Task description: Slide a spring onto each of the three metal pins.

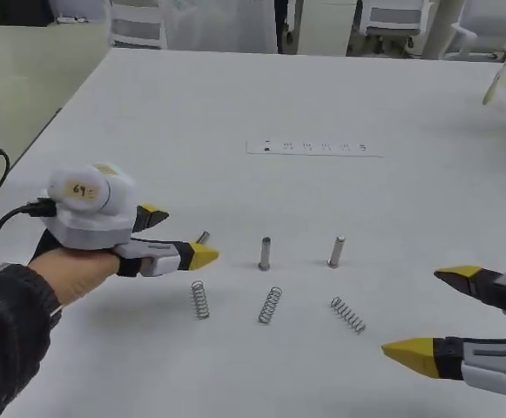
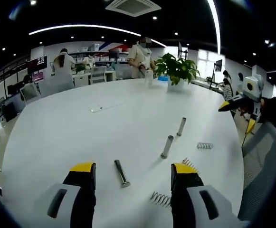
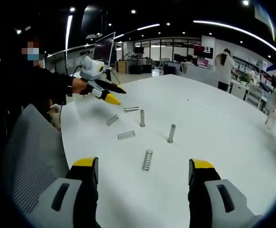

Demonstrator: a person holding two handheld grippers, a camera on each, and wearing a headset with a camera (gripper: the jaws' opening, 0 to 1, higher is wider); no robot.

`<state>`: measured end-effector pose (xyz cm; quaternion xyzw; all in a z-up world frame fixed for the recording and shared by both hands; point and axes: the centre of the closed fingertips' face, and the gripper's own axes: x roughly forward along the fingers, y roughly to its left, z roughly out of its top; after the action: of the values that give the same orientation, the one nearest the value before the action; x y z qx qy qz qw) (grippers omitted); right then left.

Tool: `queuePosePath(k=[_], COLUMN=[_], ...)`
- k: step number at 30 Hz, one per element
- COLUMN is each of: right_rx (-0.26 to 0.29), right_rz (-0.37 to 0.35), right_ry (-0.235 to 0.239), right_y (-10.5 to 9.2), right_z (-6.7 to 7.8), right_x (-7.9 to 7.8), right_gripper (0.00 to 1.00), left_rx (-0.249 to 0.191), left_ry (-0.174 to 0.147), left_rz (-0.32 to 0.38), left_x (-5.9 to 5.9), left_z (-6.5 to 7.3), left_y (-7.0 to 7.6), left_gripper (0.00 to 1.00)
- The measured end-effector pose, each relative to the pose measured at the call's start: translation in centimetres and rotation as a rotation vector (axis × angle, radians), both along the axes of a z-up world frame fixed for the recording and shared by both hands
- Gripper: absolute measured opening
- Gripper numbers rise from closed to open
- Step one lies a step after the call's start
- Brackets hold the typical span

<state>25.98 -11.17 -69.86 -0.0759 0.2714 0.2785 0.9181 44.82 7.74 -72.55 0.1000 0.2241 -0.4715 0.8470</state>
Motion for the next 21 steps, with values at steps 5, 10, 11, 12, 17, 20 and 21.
queuePosePath(k=[5, 10, 11, 12, 17, 20, 21], right_rx=[0.0, 0.0, 0.001, 0.001, 0.002, 0.004, 0.005], right_rz=[0.001, 0.001, 0.0, -0.001, -0.004, -0.005, -0.005], right_ry=[0.008, 0.016, 0.017, 0.018, 0.021, 0.024, 0.025], right_y=[-0.1, -0.2, -0.3, -0.3, -0.6, -0.6, -0.6], right_z=[-0.2, -0.5, -0.6, -0.6, -0.7, -0.8, -0.8], right_x=[0.1, 0.1, 0.1, 0.2, 0.3, 0.3, 0.3], right_gripper=[0.77, 0.77, 0.77, 0.77, 0.76, 0.76, 0.76], left_rx=[0.02, 0.042, 0.05, 0.055, 0.073, 0.093, 0.098], left_ry=[0.011, 0.015, 0.013, 0.011, 0.012, 0.013, 0.014], left_rz=[0.0, -0.008, -0.013, -0.015, -0.019, -0.016, -0.013], left_x=[0.8, 1.2, 1.3, 1.4, 1.8, 2.0, 2.1], left_z=[-0.8, -1.5, -1.7, -1.8, -2.2, -2.7, -2.9], left_y=[-0.3, -1.1, -1.2, -1.4, -1.7, -1.7, -1.6], left_gripper=[0.58, 0.55, 0.54, 0.54, 0.51, 0.48, 0.47])
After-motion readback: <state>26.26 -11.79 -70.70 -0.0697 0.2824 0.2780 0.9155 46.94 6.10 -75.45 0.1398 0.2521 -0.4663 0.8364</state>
